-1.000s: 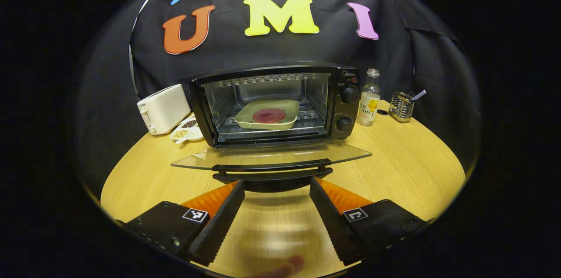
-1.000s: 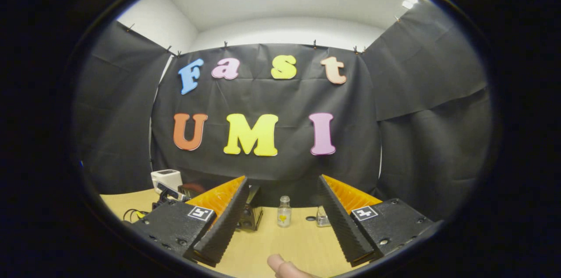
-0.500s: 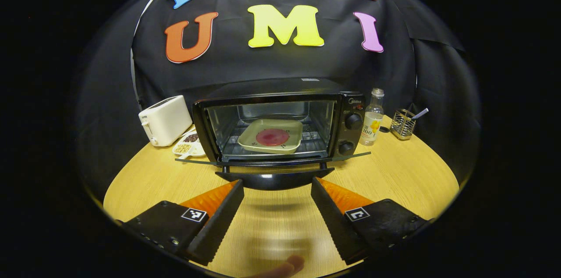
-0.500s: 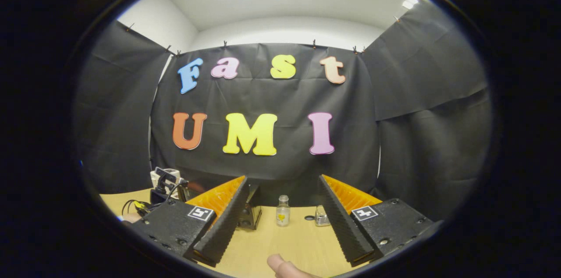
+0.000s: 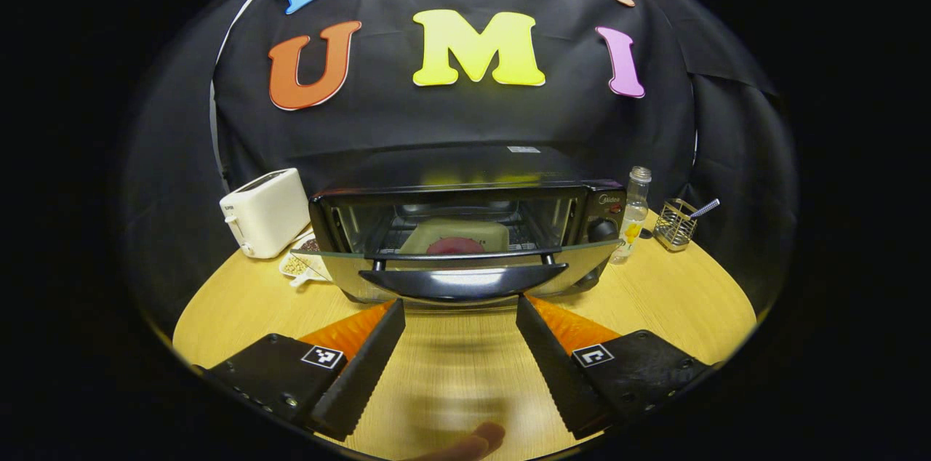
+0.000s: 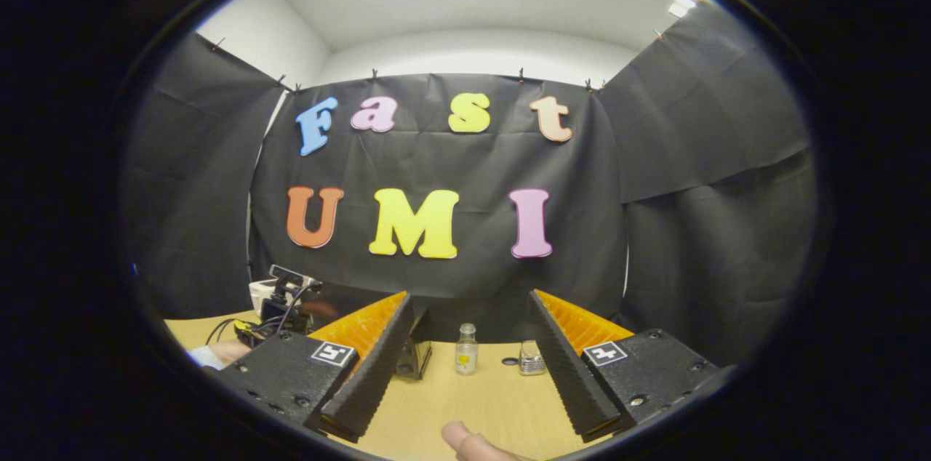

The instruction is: Open the electric oven with the left hand, put the food in, and close the electric oven.

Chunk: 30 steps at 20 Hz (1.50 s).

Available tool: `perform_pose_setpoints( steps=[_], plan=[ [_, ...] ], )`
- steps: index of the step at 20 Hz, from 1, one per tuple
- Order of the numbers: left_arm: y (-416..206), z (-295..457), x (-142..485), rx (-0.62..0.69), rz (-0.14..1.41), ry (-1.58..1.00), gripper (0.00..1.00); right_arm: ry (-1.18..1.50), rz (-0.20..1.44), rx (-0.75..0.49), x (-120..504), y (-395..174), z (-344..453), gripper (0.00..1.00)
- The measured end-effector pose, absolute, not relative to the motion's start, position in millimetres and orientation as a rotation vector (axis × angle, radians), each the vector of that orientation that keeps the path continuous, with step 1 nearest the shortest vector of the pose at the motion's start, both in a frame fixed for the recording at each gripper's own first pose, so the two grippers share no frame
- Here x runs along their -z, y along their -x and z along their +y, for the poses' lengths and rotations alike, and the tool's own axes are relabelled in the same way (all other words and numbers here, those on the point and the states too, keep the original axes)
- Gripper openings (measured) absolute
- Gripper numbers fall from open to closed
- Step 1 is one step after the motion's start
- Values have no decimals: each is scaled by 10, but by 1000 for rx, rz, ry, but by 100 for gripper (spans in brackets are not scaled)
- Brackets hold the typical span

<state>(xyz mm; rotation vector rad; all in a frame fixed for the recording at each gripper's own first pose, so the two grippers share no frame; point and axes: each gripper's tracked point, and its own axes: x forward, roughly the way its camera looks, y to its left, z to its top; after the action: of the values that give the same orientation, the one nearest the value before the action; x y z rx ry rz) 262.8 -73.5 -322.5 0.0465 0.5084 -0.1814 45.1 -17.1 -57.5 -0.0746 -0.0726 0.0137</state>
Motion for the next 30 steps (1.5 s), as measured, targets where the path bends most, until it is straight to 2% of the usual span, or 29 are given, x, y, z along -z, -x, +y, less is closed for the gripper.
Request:
perform_pose_setpoints(
  steps=[1, 6, 9, 18, 24, 30],
  plan=[
    [-2692, -712, 3202, 172, 500, -51, 98, 71, -77, -21, 560, -418, -152, 96],
    [-2806, -617, 2959, 153, 431, -19, 98, 67, -72, -35, 588, -290, -156, 99],
    [-2644, -519, 2770, 133, 402, -13, 99, 66, -63, -35, 604, -220, -162, 99],
    [-1447, -353, 1600, 128, 219, -17, 98, 44, -18, 4, 616, 167, -236, 99],
    [-613, -283, 818, 128, 92, -18, 98, 42, -57, 47, 397, 555, -221, 99],
    [92, -148, 574, 104, 16, 14, 98, 45, -94, 71, 363, 781, -185, 99]
  ],
)
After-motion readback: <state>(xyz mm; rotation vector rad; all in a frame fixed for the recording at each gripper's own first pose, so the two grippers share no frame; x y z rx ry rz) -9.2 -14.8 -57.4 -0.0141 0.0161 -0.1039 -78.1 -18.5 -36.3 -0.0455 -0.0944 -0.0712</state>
